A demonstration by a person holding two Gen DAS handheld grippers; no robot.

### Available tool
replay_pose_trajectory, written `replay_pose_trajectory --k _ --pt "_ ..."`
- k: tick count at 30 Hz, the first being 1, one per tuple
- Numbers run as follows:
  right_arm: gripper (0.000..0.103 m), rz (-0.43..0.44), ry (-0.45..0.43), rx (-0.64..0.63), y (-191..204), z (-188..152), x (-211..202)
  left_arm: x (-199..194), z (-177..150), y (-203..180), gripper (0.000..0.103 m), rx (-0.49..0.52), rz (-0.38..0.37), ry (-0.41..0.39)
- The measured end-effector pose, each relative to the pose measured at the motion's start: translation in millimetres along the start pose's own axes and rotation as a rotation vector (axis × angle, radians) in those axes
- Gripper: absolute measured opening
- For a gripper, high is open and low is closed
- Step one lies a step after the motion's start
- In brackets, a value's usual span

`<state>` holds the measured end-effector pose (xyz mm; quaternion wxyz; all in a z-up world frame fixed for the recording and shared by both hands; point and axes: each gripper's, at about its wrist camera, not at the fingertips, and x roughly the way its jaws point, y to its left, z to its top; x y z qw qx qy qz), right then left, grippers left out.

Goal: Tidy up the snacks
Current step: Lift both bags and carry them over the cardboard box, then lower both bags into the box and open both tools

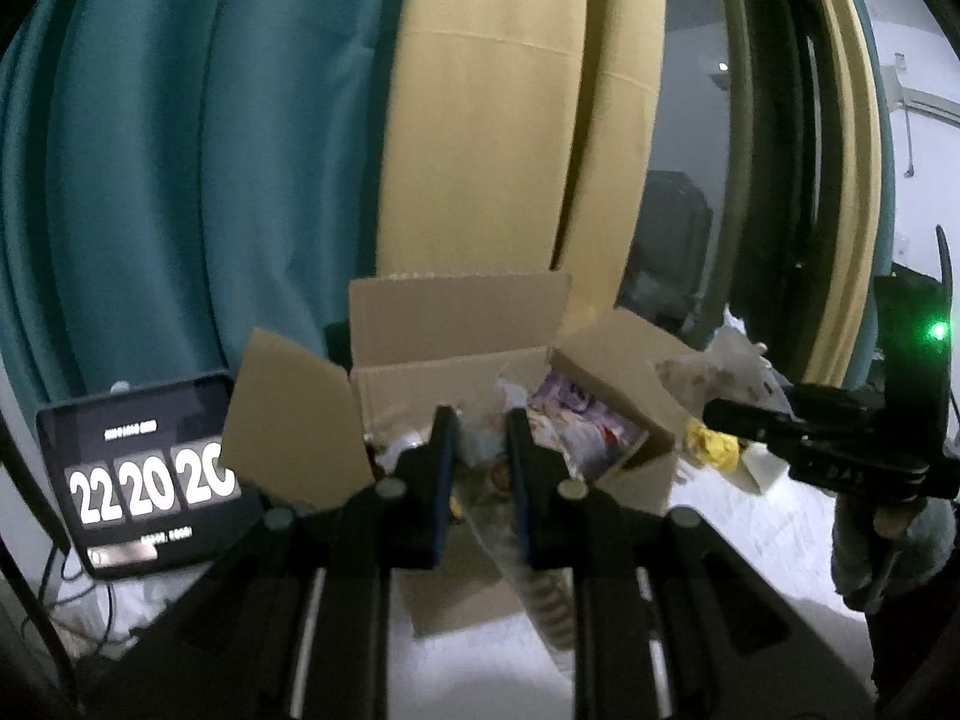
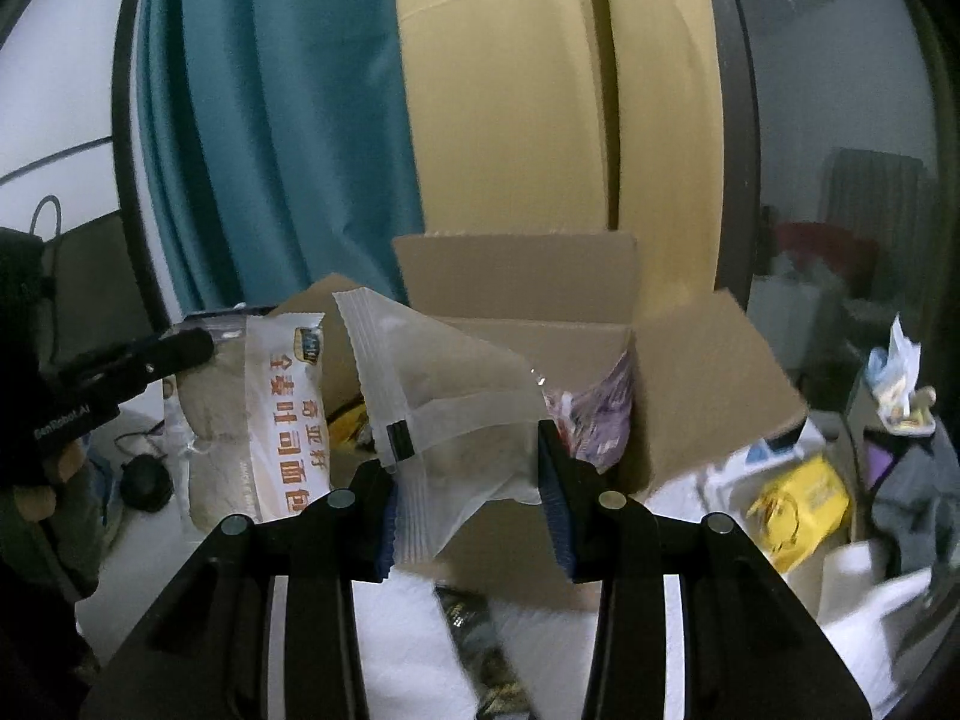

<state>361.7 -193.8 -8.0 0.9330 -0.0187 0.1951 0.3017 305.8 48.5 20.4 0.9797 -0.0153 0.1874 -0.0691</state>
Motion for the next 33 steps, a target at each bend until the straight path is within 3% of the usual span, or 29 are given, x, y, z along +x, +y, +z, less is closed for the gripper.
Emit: replay_pose_trajectory --k 13,24,33 --pt "0.041 -0.047 -0.007 -0.047 -35 49 78 84 31 30 0.017 -0.008 0.037 0.003" --pt "0.041 -0.119 0.042 -0.048 -51 63 139 155 32 47 0.017 -0.020 0.040 0.077" --pt "0.041 -0.157 0.069 -0.021 -58 68 169 183 29 49 0.021 -0.029 0.073 0.120"
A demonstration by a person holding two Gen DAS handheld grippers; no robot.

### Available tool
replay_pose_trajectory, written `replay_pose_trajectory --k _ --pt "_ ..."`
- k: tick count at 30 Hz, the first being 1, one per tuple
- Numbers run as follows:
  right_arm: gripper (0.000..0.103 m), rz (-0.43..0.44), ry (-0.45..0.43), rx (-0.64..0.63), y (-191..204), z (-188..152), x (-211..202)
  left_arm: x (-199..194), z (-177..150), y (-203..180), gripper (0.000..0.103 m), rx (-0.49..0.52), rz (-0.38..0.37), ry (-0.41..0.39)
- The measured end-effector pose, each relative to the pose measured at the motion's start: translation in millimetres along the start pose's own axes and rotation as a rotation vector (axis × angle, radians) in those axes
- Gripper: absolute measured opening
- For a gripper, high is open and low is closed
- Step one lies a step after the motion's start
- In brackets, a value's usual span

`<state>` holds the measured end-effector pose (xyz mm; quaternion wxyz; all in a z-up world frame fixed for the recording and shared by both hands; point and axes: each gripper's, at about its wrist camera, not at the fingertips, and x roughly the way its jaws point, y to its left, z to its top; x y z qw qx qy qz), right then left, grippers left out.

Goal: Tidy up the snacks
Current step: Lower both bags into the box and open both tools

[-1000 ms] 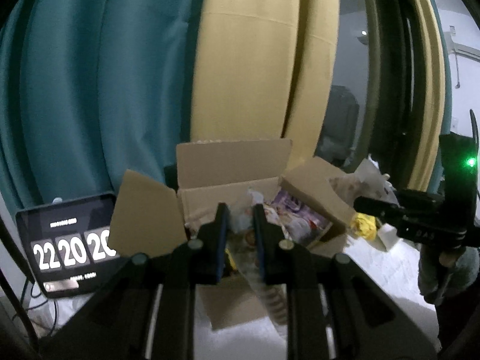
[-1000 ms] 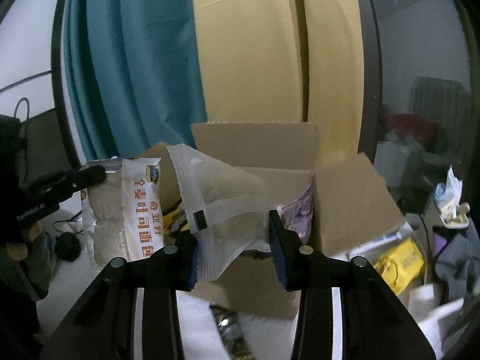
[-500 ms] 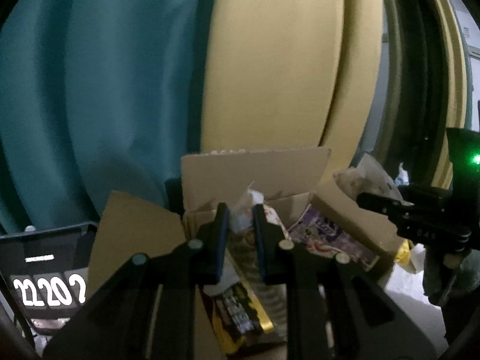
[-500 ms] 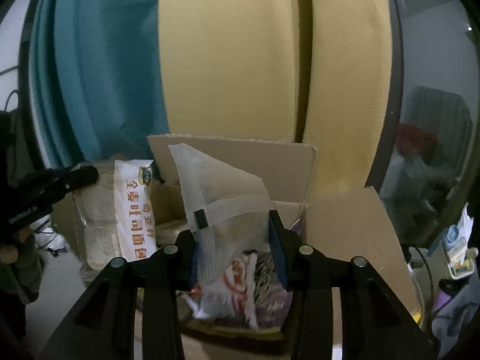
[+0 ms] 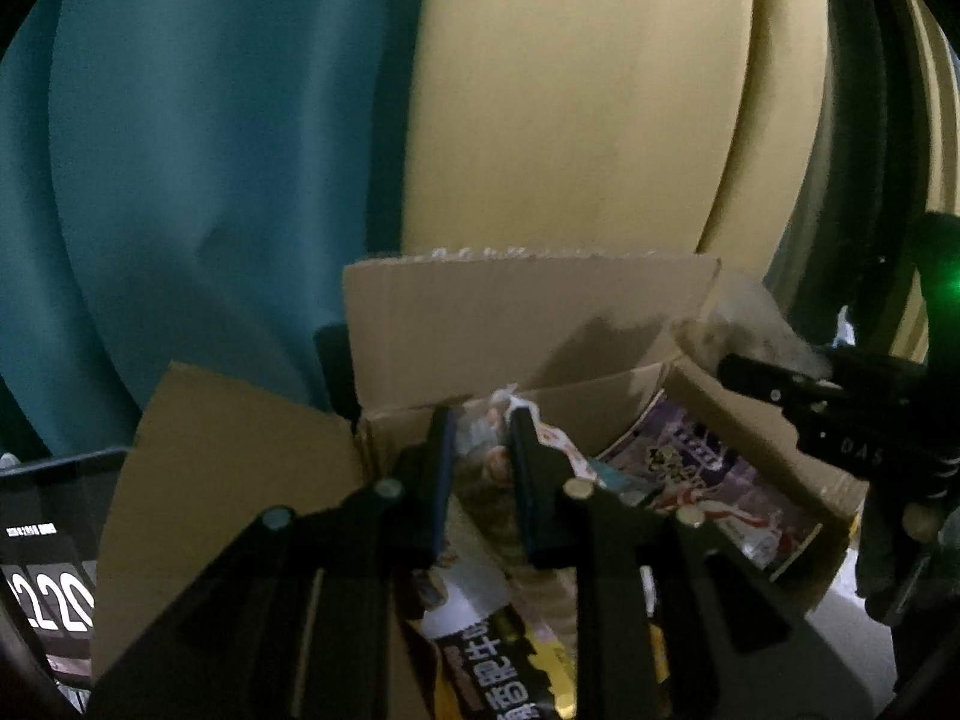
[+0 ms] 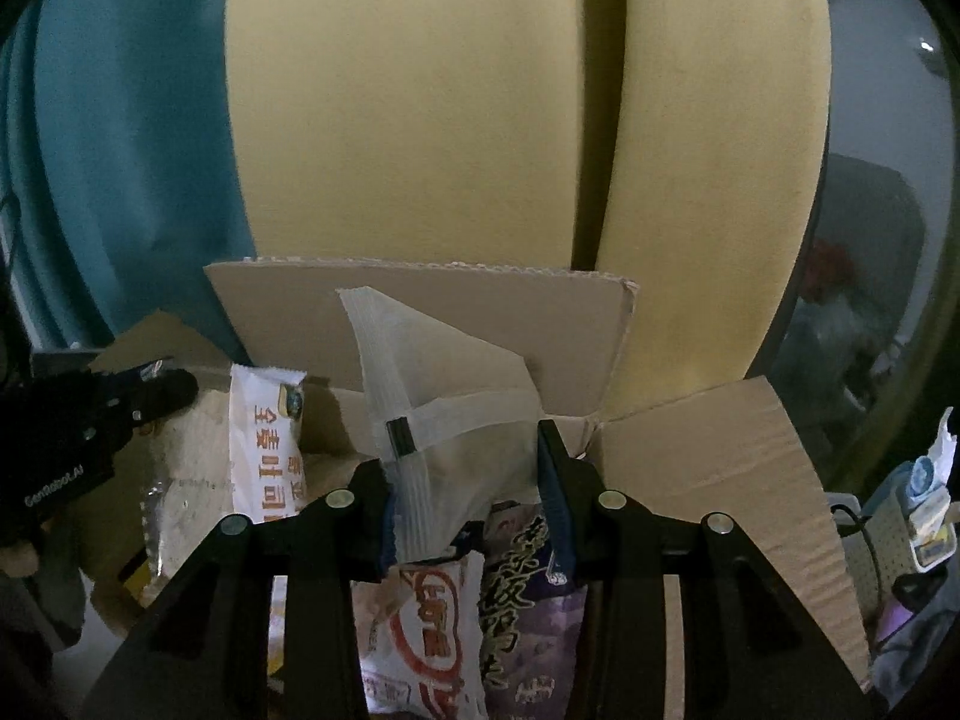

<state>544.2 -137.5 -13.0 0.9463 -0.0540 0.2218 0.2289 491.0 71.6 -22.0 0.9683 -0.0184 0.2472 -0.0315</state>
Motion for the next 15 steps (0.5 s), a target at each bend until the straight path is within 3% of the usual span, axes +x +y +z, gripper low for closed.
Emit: replay_pose_trajectory --k 2,3,4,6,15 --pt "0.047 -0.017 0.005 0.007 2 0 4 0 0 -1 0.025 -0.001 0.017 0.005" --pt "0.051 -0.024 0.006 0.013 2 -1 5 -2 0 0 0.032 -0.009 0.017 0.010" --pt "0.061 -0.024 0.006 0.016 2 -1 6 -3 -1 1 0.049 -0.016 0.011 0.011" --pt "0.066 -0.024 -0.001 0.014 3 -2 3 -10 -2 1 0.068 -0.028 -0.001 -0.001" --pt "0.066 -0.005 -0.006 0.001 11 -10 -20 -49 -4 -15 0.072 -0.025 -0.013 -0.043"
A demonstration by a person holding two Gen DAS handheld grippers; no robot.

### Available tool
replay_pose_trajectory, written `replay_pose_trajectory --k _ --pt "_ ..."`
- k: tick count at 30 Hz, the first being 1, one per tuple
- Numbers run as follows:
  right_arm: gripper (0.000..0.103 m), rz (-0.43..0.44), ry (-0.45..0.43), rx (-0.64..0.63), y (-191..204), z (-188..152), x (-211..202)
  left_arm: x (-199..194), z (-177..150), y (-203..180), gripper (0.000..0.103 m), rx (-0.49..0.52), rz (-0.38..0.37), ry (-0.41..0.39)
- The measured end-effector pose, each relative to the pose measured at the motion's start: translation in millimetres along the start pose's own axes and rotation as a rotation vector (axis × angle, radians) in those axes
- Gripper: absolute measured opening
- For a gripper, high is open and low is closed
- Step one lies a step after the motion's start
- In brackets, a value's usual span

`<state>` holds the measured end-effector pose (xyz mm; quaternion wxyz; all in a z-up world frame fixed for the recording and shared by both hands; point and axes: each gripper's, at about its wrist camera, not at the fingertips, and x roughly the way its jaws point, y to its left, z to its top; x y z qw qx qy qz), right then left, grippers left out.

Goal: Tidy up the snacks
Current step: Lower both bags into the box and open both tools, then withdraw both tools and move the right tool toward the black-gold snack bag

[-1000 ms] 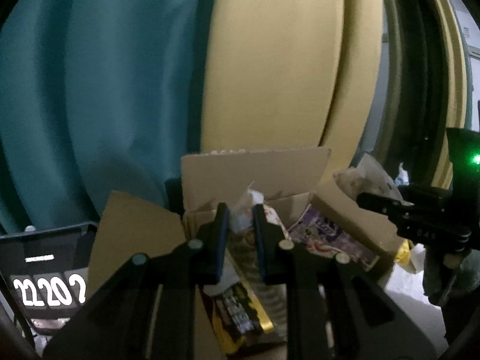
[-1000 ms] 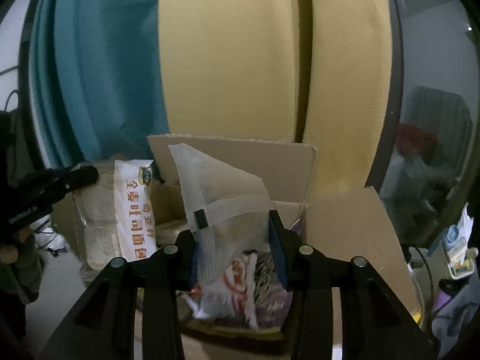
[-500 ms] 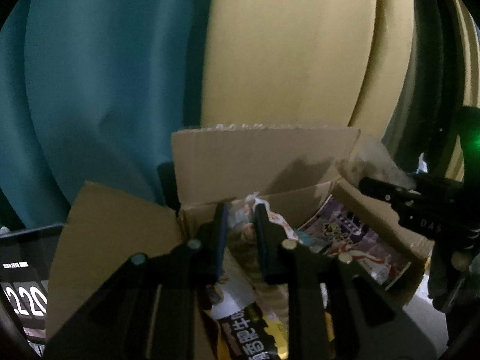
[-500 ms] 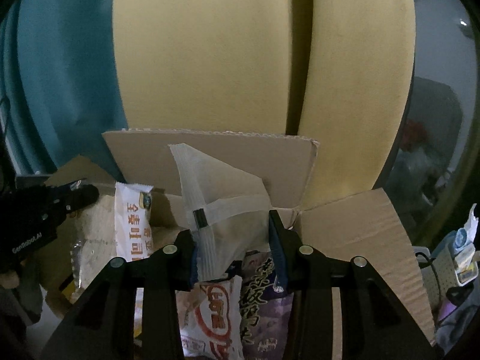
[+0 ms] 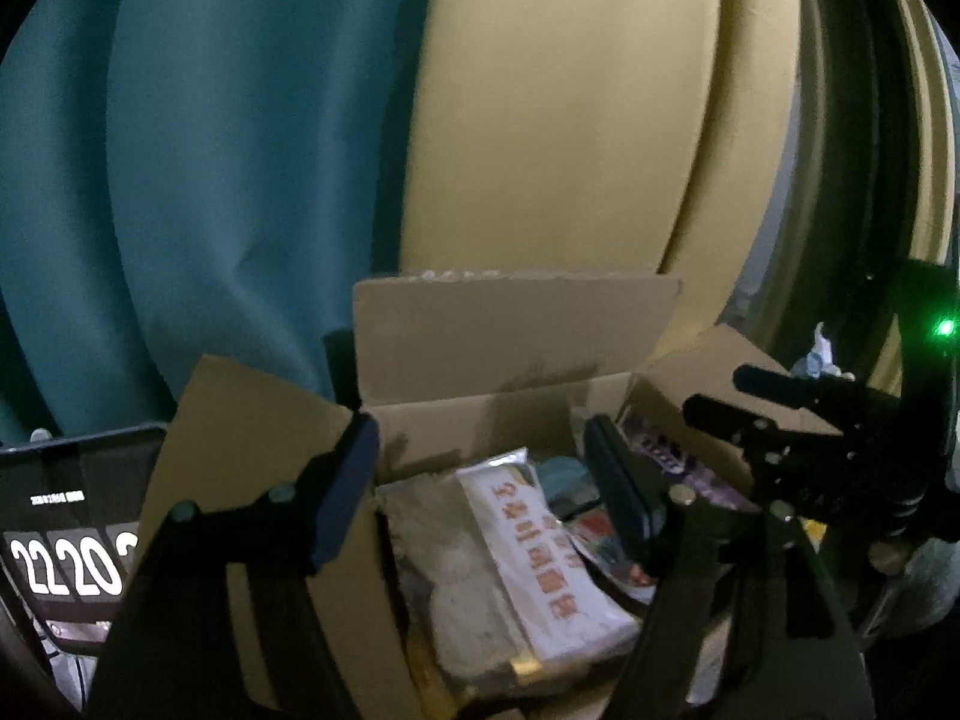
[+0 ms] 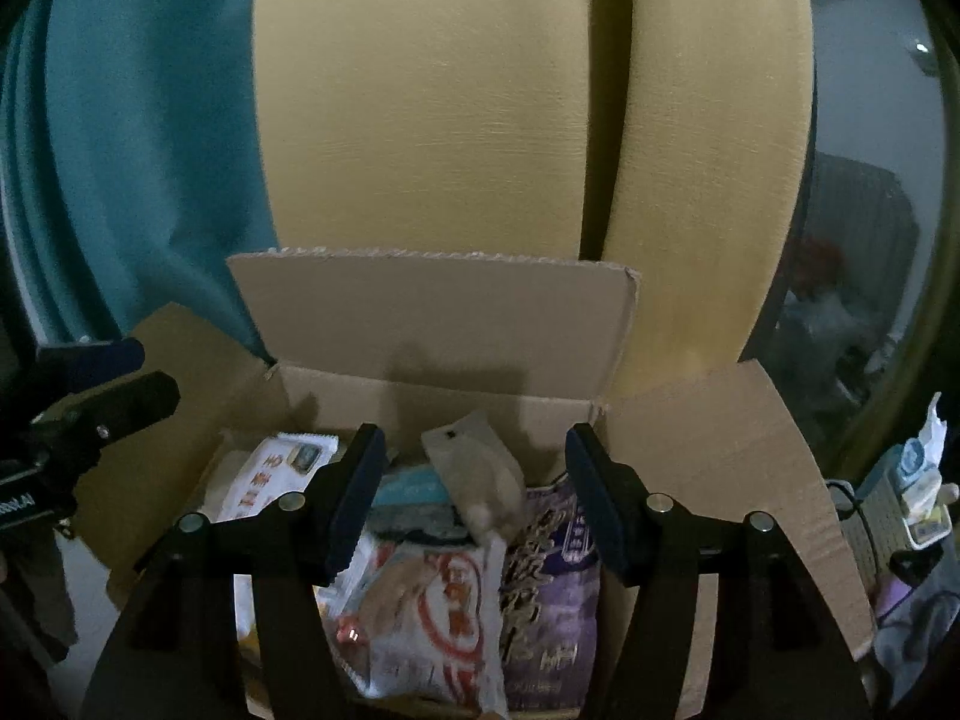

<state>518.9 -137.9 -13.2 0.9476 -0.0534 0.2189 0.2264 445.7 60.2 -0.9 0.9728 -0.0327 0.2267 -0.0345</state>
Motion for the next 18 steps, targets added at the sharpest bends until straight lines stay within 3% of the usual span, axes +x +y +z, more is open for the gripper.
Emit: replay_pose_trajectory --k 18 --pt "0.066 -0.005 -0.010 0.026 0 -46 -80 -73 -34 -36 0.076 -0.009 -0.047 -0.003"
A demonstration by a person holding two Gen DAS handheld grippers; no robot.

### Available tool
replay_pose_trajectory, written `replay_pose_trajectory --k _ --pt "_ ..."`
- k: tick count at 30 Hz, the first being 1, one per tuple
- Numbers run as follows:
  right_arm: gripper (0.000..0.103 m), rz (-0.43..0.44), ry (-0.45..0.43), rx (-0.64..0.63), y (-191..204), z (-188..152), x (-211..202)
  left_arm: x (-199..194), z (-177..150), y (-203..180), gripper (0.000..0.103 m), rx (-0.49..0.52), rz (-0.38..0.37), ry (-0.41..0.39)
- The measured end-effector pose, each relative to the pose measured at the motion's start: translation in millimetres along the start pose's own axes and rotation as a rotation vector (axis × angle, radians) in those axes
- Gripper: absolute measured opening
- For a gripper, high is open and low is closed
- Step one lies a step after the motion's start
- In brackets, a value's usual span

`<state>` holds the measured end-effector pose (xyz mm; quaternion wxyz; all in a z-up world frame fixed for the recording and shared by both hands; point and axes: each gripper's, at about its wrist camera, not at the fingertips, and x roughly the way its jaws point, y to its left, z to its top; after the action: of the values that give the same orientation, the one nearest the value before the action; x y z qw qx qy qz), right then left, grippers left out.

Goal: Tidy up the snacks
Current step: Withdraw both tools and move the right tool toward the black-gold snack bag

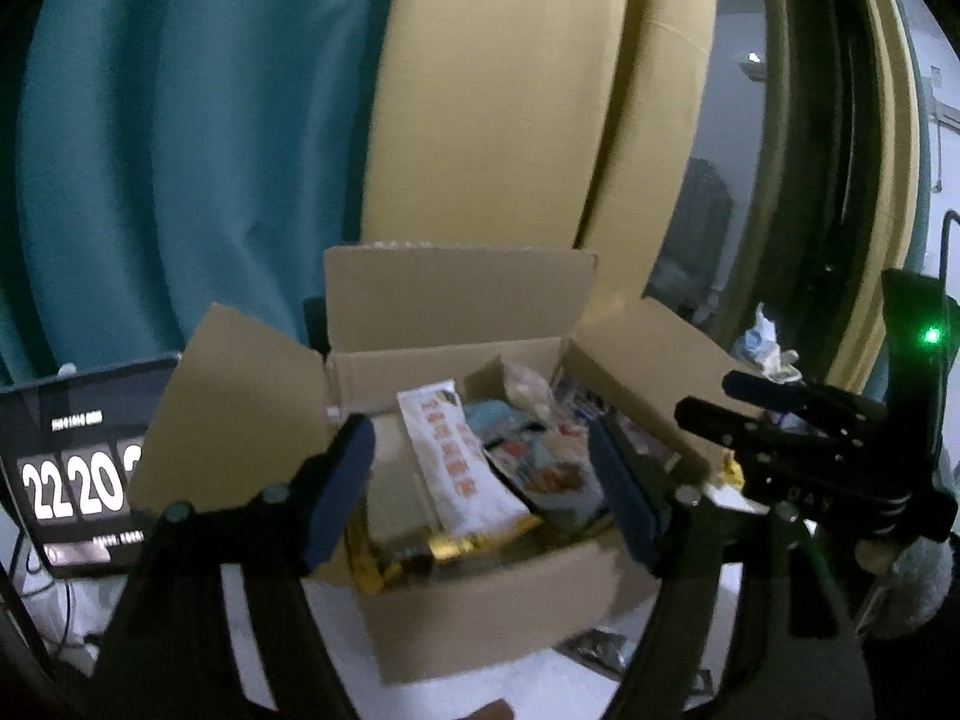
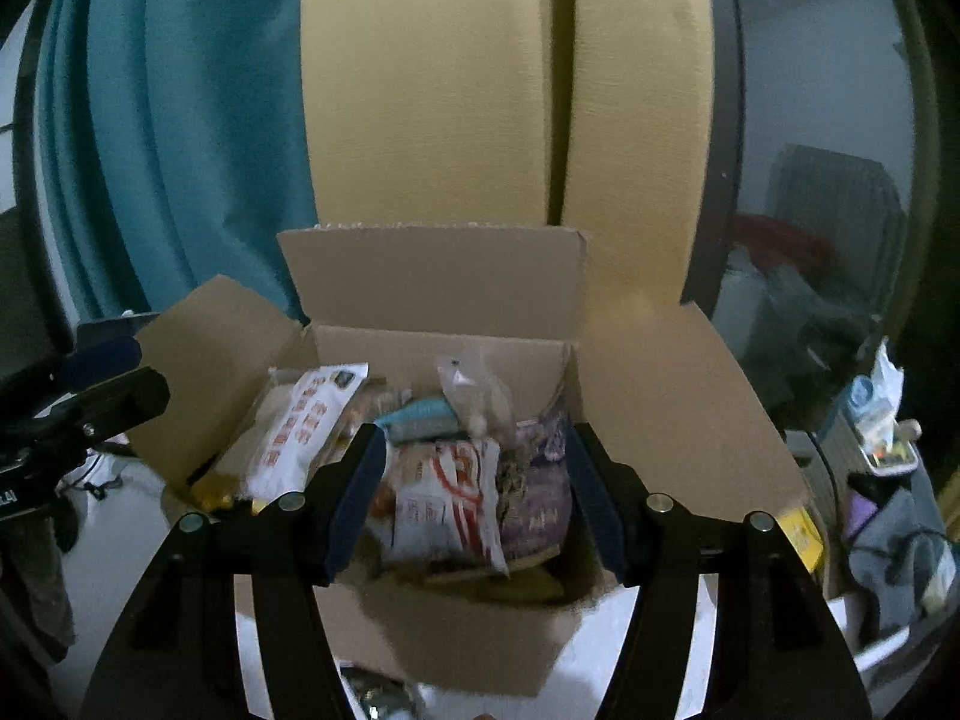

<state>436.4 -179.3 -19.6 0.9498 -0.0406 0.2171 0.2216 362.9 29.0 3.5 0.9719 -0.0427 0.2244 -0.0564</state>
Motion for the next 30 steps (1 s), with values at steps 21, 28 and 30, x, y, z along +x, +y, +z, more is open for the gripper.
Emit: replay_pose_trajectory --k 21,28,30 --pt "0.066 0.049 0.125 0.112 -26 -117 -38 -30 -103 -30 0.080 -0.026 0.015 0.126" --pt "0.066 0.080 0.191 0.121 -25 -149 -33 -28 -133 -31 0.080 -0.026 0.027 0.197" --pt "0.066 0.102 0.217 0.112 -21 -157 -28 -28 -140 -31 0.080 -0.023 0.030 0.217"
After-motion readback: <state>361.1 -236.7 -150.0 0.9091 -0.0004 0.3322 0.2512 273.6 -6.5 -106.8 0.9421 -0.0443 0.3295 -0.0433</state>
